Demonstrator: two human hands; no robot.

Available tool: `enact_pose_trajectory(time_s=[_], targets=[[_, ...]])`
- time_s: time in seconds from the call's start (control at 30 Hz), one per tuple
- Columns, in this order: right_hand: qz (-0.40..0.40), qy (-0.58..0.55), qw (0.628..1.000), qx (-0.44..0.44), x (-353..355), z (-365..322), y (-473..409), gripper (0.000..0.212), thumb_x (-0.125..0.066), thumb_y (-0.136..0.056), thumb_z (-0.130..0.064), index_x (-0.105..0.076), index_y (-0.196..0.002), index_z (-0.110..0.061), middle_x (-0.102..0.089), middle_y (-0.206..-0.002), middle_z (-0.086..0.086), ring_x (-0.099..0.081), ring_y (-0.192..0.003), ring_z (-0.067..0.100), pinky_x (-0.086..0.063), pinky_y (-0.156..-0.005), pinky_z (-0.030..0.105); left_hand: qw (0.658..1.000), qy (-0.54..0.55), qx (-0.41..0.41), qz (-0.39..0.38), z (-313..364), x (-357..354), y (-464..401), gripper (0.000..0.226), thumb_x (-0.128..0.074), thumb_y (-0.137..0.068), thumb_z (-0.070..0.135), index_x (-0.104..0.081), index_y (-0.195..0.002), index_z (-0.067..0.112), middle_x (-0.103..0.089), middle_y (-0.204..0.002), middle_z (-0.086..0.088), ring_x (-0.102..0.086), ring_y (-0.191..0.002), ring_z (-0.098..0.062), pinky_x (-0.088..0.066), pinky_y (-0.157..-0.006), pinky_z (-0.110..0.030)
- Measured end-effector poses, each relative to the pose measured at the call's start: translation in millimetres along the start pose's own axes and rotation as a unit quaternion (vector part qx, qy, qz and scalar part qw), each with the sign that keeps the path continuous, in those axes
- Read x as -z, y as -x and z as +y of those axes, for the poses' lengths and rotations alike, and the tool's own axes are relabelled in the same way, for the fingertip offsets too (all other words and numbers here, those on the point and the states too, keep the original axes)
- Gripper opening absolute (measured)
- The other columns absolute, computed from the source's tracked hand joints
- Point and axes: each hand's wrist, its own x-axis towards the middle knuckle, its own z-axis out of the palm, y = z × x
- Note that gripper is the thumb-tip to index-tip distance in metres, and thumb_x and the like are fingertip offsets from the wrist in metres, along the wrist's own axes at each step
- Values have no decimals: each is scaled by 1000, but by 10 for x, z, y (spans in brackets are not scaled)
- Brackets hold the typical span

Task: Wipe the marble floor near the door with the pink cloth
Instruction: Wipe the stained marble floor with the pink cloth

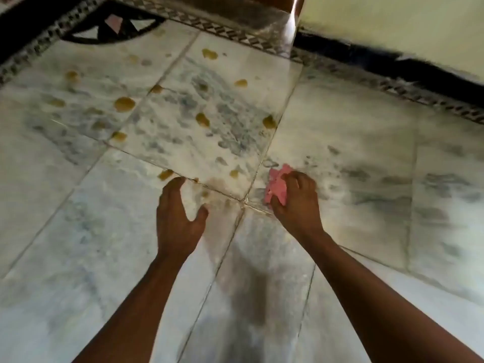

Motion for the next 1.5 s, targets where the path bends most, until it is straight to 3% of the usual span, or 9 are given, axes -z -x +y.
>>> enact_pose_trajectory(time_s=[0.13,0.3,0.5,0.6,0.7,0.9,1.13,1.33,1.5], targets=[[-84,107,987,-89,-668,359,-234,95,-13,-97,-68,-10,-171,-8,-6,-179,20,2,-165,44,0,-133,60,980,-192,56,20,-936,-178,15,100,-47,-92,66,-28,-165,0,-30,-171,-23,-36,-155,-45,-32,-122,-62],[31,146,986,-78,-1293,202,-298,81,-26,-106,-61,-20,-171,-13,-21,-176,19,-17,-163,46,-12,-130,64,956,-280,68,57,-1401,-306,80,106,-45,-95,74,-21,-167,0,-30,-171,-25,-38,-154,-44,-31,-124,-59],[-74,177,972,133,-1134,204,339,73,-23,-107,-60,-10,-172,-31,-1,-181,5,-1,-167,36,-10,-127,71,956,-272,108,-11,-1342,-223,41,106,-33,-96,77,-15,-170,3,-11,-179,-16,-20,-165,-37,-22,-131,-60],[-56,177,982,18,-1084,334,206,74,-15,-102,-72,-7,-170,-42,4,-181,8,5,-165,46,-3,-126,75,952,-285,106,4,-1380,-213,31,105,-37,-96,74,-14,-170,4,-13,-179,-16,-21,-164,-37,-20,-132,-59],[-8,159,984,-86,-1359,-8,-347,78,-19,-104,-66,-14,-172,-28,-12,-178,20,-10,-161,54,-17,-126,72,952,-292,94,15,-1438,-286,58,103,-37,-96,73,-14,-170,4,-12,-180,-15,-18,-165,-34,-16,-132,-55],[-72,161,980,94,-1391,-315,26,72,-19,-107,-64,-1,-171,-35,7,-181,5,9,-166,36,-3,-132,61,957,-270,104,34,-1394,-307,20,97,-34,-100,70,-19,-169,3,-15,-179,-14,-17,-166,-33,-17,-133,-57],[12,132,985,-110,-1531,-384,-764,72,-21,-106,-65,-10,-171,-36,-3,-180,16,2,-163,51,-8,-127,72,961,-257,95,43,-1439,-318,43,92,-40,-100,62,-20,-169,4,-16,-180,-12,-16,-166,-31,-15,-134,-53],[-95,154,970,163,-1410,-468,173,67,-18,-107,-67,-10,-170,-44,6,-181,3,6,-166,39,-11,-129,69,976,-188,94,46,-1386,-236,7,83,-41,-100,53,-30,-167,4,-25,-177,-12,-26,-163,-33,-29,-129,-59],[-19,152,987,-55,-1427,-222,-440,73,-11,-102,-72,-16,-170,-43,-7,-180,14,-2,-164,49,-9,-127,73,973,-218,57,54,-1691,155,-334,75,-40,-105,46,-32,-166,4,-29,-175,-17,-29,-161,-38,-30,-128,-60]])
